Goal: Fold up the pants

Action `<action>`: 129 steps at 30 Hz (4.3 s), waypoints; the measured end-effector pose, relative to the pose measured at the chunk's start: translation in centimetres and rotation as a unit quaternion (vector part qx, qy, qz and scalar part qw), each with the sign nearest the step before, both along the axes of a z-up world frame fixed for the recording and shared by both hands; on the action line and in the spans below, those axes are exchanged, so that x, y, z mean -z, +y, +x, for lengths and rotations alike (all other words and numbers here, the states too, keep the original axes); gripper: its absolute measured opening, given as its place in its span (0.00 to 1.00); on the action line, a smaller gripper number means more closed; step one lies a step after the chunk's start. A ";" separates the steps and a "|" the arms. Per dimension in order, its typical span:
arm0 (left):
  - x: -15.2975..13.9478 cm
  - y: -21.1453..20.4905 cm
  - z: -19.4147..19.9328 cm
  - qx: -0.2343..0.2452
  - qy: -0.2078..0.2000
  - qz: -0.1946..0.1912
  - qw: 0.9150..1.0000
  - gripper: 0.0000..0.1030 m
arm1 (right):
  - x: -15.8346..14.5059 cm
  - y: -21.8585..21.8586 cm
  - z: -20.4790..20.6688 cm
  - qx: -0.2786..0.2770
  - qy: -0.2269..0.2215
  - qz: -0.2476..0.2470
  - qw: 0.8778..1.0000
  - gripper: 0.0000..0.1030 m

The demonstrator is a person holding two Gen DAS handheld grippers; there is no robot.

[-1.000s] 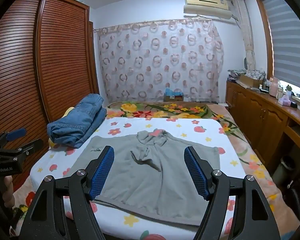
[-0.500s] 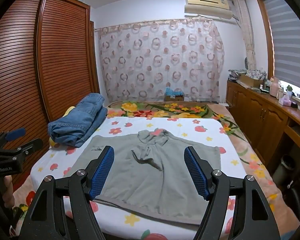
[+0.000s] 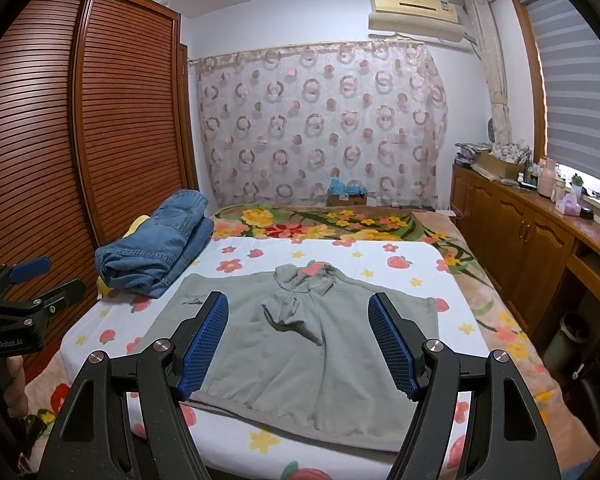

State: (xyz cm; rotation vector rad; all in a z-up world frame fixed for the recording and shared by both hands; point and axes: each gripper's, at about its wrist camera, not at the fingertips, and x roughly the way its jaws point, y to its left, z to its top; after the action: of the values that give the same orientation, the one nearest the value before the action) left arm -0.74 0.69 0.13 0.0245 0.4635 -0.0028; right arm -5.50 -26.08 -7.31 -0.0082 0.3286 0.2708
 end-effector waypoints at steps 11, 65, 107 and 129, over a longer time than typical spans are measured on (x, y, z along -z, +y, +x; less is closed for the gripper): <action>-1.2 -0.4 -0.3 -0.003 -0.002 0.002 1.000 1.00 | 0.0 0.1 0.0 0.000 0.000 -0.001 1.000 0.72; 1.6 -1.0 1.5 0.013 0.037 -0.015 0.999 1.00 | 1.4 0.1 1.2 -0.003 0.031 -0.015 0.999 0.72; 11.4 4.3 3.3 0.047 0.150 -0.068 0.985 0.62 | 5.0 -1.8 4.3 -0.004 0.151 -0.068 0.986 0.82; 12.1 4.1 2.5 0.069 0.164 -0.075 0.981 0.32 | 4.3 -2.1 5.8 -0.017 0.153 -0.085 0.984 0.81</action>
State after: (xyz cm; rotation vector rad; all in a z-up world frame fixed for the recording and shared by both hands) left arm 1.76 4.76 -11.95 -0.0936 0.7899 -0.1801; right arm 0.30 -28.16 -11.65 -0.1407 0.6578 0.2773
